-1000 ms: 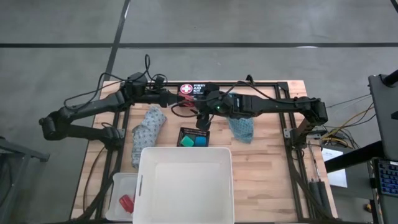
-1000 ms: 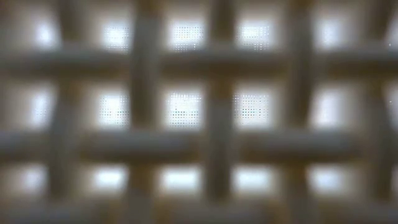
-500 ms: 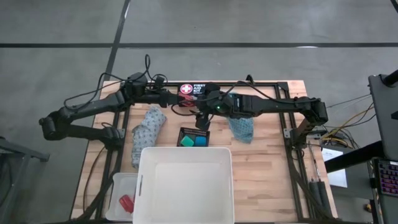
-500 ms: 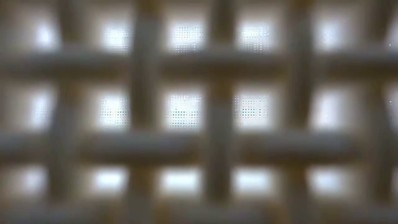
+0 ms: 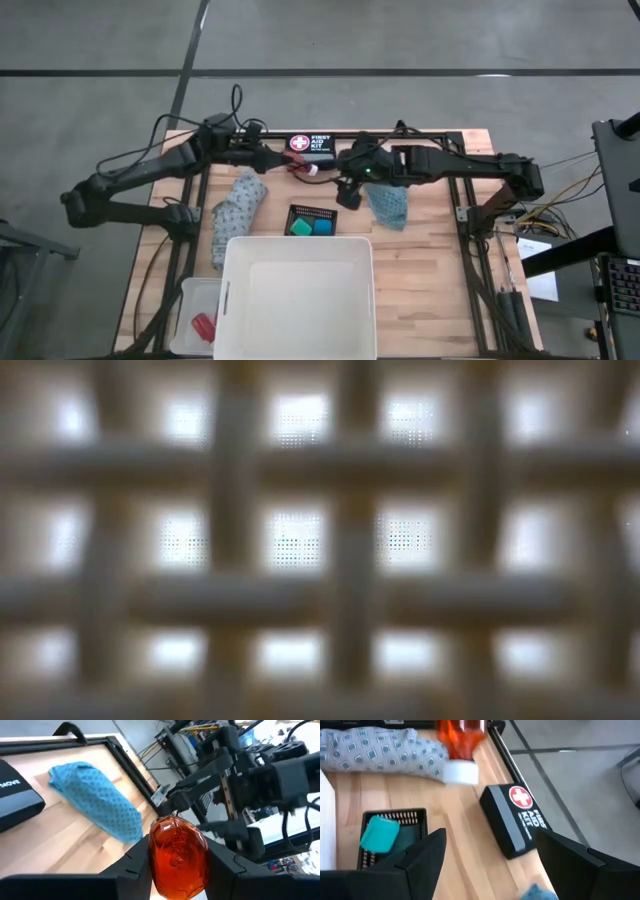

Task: Pick & Place Medicine items
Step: Put the red medicine bottle into the white bin

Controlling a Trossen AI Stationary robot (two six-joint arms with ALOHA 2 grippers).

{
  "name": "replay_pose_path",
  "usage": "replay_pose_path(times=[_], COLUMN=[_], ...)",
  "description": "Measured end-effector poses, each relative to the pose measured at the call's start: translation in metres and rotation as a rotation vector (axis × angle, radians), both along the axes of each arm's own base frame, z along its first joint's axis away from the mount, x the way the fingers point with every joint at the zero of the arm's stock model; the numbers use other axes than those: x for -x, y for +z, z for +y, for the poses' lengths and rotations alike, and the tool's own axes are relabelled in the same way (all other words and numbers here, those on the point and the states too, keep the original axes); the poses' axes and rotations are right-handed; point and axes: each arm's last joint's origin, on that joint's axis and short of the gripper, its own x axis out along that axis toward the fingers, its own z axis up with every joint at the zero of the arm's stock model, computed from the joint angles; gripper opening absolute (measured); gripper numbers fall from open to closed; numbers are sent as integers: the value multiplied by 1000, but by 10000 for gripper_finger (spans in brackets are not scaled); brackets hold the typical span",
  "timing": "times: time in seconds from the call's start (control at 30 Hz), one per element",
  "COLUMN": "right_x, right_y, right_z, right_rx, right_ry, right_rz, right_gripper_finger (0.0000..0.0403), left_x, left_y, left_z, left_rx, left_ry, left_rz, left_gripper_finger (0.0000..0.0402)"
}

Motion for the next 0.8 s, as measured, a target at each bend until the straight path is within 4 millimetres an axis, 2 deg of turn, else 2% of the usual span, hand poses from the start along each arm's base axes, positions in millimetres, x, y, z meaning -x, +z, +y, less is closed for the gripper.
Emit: replay_pose_path(times=[0.27,0.4,0.6,0.8], right_x=[24,44,87,125], right_y=[-8,-15,-25,-28], right_z=[3,7,14,17], right_rx=[-8,-4,-11,-15], right_ry=[0,11,26,36], right_rz=[-2,-63,-235,-537], right_gripper_finger=[304,310,308,299], left_x=[19,30,46,52], left_y=[26,36,36,30], left_z=[-10,-16,-24,-28], left_rx=[19,20,37,45], left_ry=[-6,20,53,105], left_rz=[68,104,162,251], left_gripper_finger=[129,129,129,129])
